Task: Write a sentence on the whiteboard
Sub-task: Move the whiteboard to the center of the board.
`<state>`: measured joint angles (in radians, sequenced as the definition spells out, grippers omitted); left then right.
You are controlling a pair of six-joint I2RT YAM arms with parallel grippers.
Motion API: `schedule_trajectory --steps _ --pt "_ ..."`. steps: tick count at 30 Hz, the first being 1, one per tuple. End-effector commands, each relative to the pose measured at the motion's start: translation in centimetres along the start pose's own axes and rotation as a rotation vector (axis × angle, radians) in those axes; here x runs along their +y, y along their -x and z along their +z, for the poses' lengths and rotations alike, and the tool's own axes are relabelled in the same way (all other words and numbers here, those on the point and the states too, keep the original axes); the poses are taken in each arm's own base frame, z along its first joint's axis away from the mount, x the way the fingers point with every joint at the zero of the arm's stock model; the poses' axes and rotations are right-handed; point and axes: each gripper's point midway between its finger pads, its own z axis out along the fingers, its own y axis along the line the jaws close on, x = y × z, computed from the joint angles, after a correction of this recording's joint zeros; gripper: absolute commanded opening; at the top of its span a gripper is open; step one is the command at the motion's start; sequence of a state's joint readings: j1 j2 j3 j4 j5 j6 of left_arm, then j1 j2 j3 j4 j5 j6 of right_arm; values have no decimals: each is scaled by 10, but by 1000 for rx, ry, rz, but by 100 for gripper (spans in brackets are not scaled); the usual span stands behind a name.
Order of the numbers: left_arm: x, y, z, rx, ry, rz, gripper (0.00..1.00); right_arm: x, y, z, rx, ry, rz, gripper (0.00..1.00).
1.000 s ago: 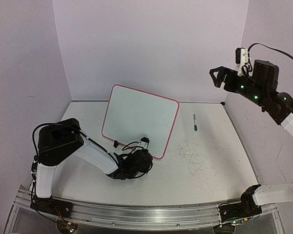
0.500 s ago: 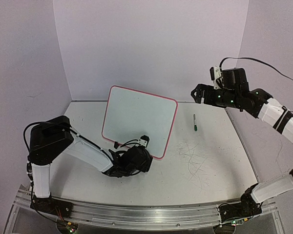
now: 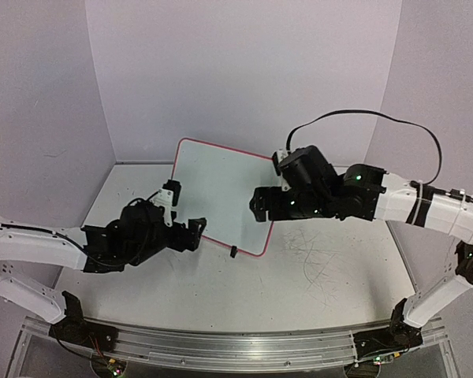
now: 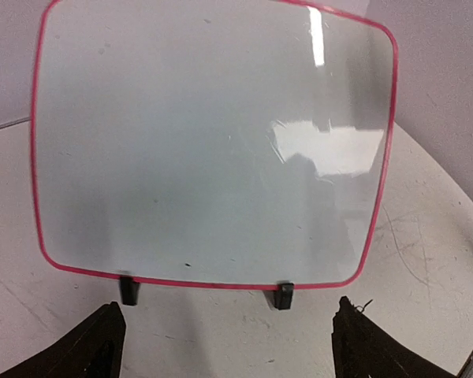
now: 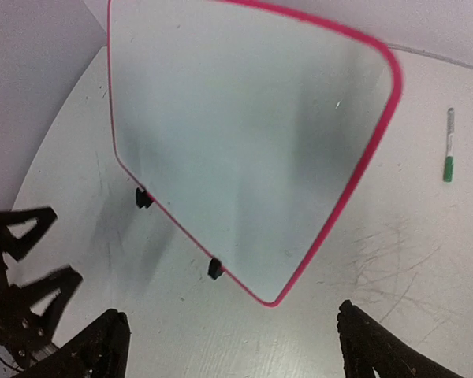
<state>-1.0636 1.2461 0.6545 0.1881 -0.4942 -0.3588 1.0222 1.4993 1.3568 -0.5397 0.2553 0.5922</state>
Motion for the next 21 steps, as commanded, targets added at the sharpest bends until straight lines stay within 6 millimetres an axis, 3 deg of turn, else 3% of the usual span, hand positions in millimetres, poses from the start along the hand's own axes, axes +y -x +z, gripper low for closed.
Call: schedule_trajectory --steps 1,4,7,11,21 --pt "49 38 -27 -80 131 -31 96 36 -40 32 80 -27 58 89" --pt "61 67 -47 -160 174 -57 98 61 -63 55 132 -25 79 89" --pt "62 88 -63 -213 162 -76 98 63 -81 77 163 -68 190 88" --pt "58 111 -84 -272 112 -91 99 56 -91 97 146 -140 301 76" --pt "66 130 -118 -329 89 -92 99 42 -107 138 73 -275 418 71"
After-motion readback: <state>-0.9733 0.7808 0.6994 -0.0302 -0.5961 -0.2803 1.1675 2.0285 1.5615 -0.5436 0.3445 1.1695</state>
